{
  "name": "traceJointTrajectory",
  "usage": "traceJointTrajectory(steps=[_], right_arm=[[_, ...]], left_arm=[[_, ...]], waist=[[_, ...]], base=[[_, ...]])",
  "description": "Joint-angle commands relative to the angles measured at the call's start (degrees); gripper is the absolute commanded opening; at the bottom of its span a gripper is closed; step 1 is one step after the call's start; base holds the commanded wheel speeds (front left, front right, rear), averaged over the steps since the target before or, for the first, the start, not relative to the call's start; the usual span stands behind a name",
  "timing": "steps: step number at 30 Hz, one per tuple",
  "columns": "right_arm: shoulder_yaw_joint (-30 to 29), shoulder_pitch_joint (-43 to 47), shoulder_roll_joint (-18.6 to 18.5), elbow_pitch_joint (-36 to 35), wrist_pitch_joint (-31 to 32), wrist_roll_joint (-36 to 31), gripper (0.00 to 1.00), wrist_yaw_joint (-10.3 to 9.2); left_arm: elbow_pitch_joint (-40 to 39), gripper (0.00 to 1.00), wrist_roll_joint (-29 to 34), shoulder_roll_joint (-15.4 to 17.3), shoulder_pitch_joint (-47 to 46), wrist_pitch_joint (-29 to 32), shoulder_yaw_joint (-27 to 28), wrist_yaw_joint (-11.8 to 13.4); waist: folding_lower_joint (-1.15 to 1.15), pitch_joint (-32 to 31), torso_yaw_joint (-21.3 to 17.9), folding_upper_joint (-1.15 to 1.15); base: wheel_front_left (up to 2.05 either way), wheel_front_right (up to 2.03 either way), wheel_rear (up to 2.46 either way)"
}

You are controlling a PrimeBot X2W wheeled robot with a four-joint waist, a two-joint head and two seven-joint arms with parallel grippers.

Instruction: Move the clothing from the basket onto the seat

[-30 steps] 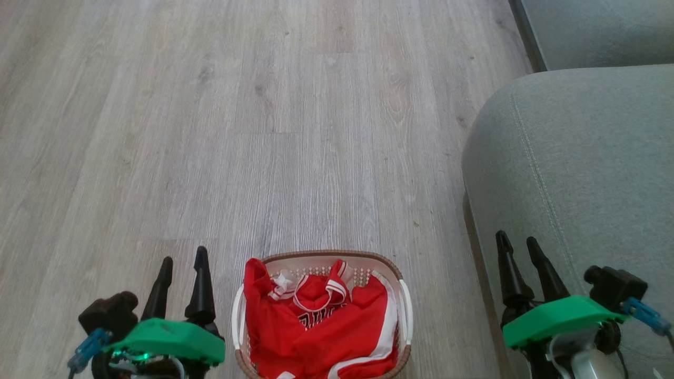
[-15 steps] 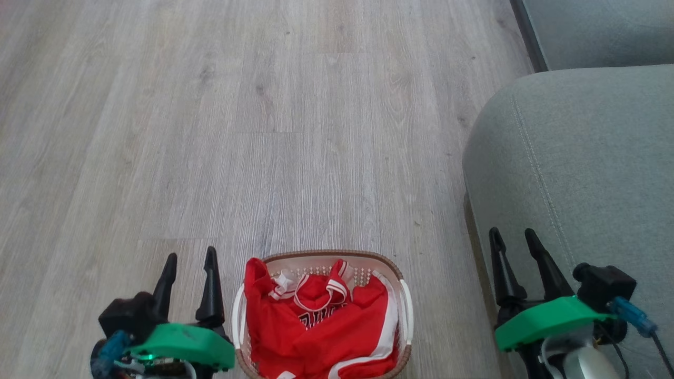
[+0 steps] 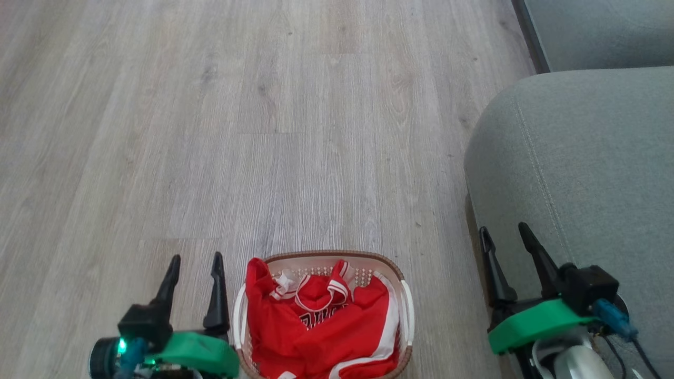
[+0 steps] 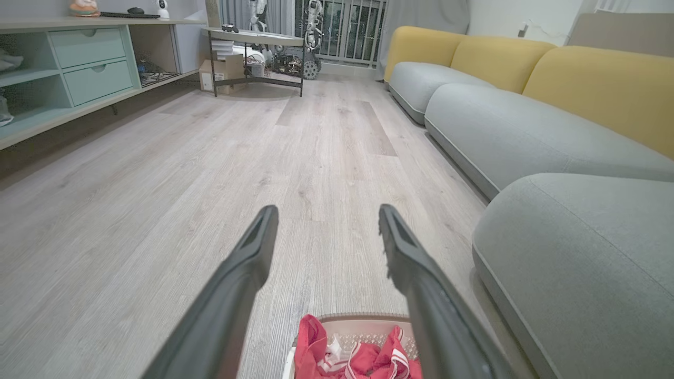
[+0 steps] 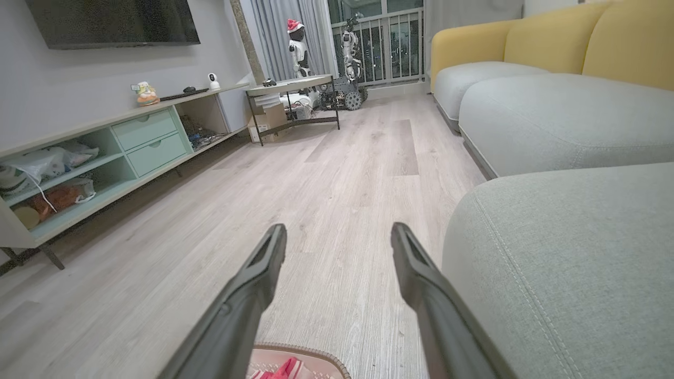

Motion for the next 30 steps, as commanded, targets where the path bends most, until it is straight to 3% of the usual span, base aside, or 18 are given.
traceJointTrajectory(steps=[1, 7, 30], right_arm=[[1.6, -1.99, -0.57, -2.43, -1.14, -1.42, 1.0, 0.44], [2.06, -1.76, -0.59, -2.87, -2.16, -5.59, 1.0, 0.46], [1.92, -1.23, -0.59, -2.52, -2.18, -5.53, 1.0, 0.46]], left_arm=[[-1.62, 1.0, 1.46, 0.53, -0.9, -0.74, 1.18, 0.42], [-1.3, 1.0, 5.21, 0.57, -0.51, -1.74, 0.69, 1.03], [-0.47, 1.0, 4.39, 0.57, 0.2, -1.77, 1.26, 0.88]], waist=[[0.0, -0.04, 0.0, 0.0], [0.0, -0.33, 0.09, 0.0], [0.0, -0.84, 0.12, 0.0]], base=[[0.0, 0.0, 0.0], [0.0, 0.0, 0.0], [0.0, 0.0, 0.0]])
